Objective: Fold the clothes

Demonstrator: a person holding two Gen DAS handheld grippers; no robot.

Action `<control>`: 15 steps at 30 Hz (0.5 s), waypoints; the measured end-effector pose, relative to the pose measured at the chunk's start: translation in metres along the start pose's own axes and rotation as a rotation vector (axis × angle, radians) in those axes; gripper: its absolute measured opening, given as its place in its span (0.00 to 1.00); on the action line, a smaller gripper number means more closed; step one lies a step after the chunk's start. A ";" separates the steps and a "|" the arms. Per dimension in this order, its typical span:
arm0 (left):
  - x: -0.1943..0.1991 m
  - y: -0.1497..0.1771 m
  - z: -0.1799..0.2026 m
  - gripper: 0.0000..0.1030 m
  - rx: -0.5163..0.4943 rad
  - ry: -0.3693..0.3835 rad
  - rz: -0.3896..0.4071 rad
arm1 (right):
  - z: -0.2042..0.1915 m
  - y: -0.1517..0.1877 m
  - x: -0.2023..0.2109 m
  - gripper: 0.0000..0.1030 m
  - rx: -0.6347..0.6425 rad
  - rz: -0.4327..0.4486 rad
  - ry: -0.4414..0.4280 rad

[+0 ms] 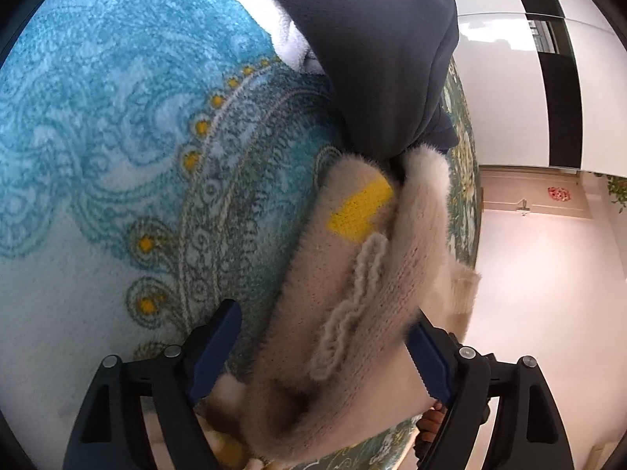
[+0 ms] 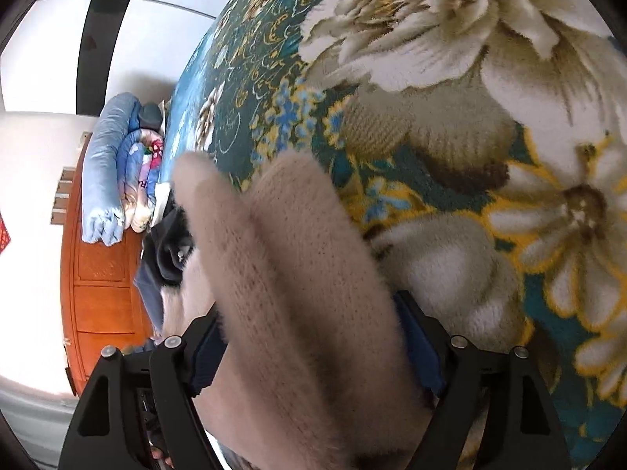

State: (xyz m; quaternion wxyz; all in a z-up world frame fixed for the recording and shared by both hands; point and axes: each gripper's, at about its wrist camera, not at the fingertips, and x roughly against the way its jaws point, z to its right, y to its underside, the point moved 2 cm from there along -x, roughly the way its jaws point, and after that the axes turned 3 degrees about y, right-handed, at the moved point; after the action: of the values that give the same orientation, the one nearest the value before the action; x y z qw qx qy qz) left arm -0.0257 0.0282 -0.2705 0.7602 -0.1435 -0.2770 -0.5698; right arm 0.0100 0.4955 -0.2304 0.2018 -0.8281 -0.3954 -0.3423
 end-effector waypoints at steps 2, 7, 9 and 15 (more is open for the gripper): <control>-0.003 0.001 0.000 0.81 0.006 0.029 -0.023 | -0.003 0.000 -0.001 0.79 -0.001 -0.002 0.003; -0.005 0.007 0.004 0.60 -0.044 -0.006 -0.048 | -0.008 0.004 -0.001 0.67 -0.015 -0.007 0.030; -0.005 0.010 0.006 0.52 -0.070 -0.027 -0.051 | -0.010 0.005 0.000 0.59 -0.028 -0.006 0.038; 0.002 0.010 0.017 0.39 -0.127 -0.051 -0.025 | -0.024 0.018 0.013 0.42 -0.035 0.002 0.051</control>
State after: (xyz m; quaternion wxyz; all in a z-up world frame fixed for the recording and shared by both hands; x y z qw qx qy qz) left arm -0.0199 0.0388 -0.2544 0.7351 -0.2024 -0.2613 -0.5919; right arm 0.0201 0.4769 -0.2063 0.1975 -0.8229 -0.3832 -0.3702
